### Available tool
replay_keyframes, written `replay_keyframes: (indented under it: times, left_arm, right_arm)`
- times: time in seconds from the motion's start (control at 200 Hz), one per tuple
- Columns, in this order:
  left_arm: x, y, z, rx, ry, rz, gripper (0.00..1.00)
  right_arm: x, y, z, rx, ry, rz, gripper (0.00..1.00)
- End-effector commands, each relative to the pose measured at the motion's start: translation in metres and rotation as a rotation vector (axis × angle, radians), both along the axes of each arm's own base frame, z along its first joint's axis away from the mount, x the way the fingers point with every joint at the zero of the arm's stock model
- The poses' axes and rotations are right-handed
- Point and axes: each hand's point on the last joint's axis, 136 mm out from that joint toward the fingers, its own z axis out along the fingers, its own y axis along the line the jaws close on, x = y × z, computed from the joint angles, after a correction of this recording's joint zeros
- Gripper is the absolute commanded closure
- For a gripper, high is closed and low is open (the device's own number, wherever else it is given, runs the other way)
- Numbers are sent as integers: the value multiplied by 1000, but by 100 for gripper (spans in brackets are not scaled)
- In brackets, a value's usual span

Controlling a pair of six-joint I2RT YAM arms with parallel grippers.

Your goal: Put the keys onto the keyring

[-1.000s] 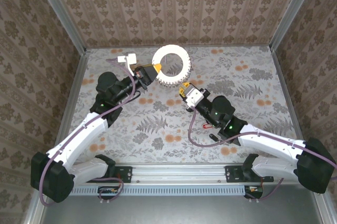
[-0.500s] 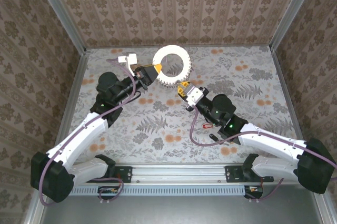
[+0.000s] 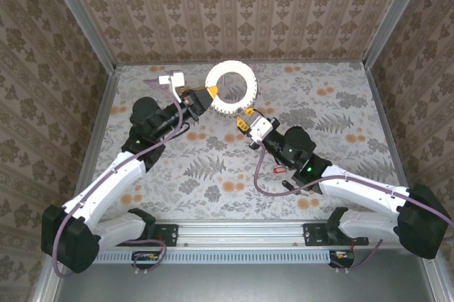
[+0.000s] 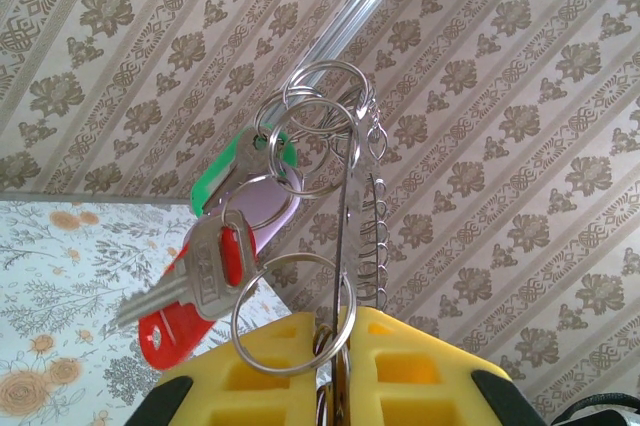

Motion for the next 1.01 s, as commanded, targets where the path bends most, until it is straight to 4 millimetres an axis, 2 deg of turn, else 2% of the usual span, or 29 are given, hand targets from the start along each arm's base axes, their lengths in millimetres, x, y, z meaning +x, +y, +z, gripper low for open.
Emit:
replay_keyframes:
  times: [0.0, 0.09, 0.455, 0.575, 0.69, 0.75, 0.875, 1.0]
  left_arm:
    - [-13, 6, 37, -49, -111, 3, 100]
    - [-14, 5, 37, -49, -110, 3, 100]
    - [-13, 6, 38, -54, -106, 5, 100]
    - [-13, 5, 37, -52, -103, 6, 100]
    - [-13, 6, 38, -54, -103, 9, 100]
    - [-12, 7, 36, -55, -95, 18, 100]
    - [-3, 13, 28, -60, -44, 75, 100]
    - [15, 25, -1, -49, 104, 186, 100]
  right_arm:
    - [5, -5, 25, 73, -41, -34, 78]
    - [7, -6, 25, 76, -40, -47, 82]
    - [13, -7, 22, 88, -39, -75, 86]
    - [13, -6, 24, 101, -41, -72, 90]
    - [12, -7, 24, 107, -46, -71, 100]
    - [12, -7, 22, 104, -43, -73, 100]
    - [11, -7, 20, 100, -34, -63, 100]
    - [7, -6, 17, 112, 3, -23, 100]
